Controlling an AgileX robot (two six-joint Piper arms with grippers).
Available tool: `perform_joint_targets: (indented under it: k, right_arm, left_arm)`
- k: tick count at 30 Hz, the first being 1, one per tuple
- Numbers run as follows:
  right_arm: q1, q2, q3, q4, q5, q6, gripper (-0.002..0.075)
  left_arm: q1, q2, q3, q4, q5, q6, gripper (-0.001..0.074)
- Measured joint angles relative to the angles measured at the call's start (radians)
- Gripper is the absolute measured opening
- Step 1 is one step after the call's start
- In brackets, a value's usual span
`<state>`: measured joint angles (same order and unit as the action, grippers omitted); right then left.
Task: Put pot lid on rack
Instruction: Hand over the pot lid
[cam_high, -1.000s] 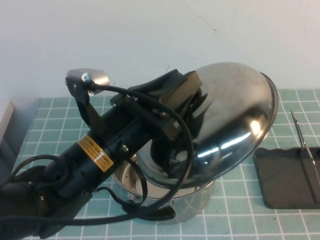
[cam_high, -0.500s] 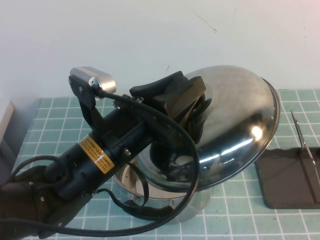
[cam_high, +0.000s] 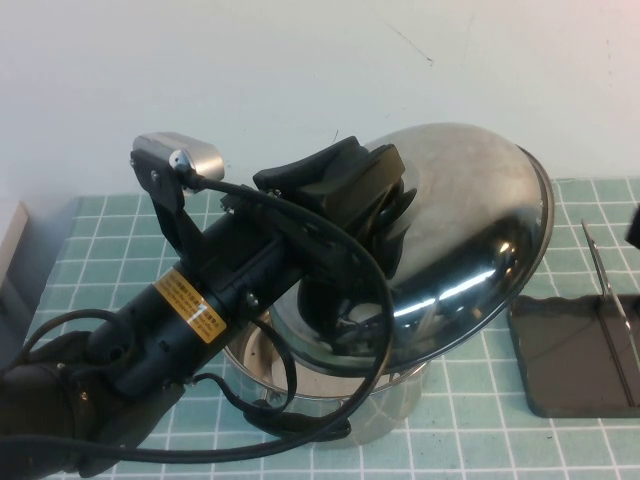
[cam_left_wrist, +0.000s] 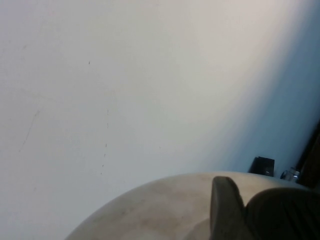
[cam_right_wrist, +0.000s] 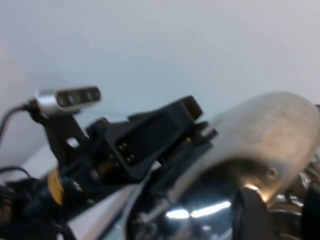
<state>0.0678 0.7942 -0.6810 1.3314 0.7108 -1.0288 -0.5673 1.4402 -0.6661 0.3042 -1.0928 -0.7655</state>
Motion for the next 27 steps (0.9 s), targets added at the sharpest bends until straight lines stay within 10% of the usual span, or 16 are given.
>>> perform_joint_targets:
  k: [8, 27]
  right_arm:
    - [0.000, 0.191, -0.005, 0.314, 0.225, -0.025, 0.0438]
    - [0.000, 0.339, -0.012, 0.352, 0.290, -0.031, 0.0464]
  left_arm:
    - [0.000, 0.000, 0.000, -0.006, -0.002, 0.018, 0.0318]
    - [0.000, 0.000, 0.000, -0.122, -0.023, 0.216, 0.0318]
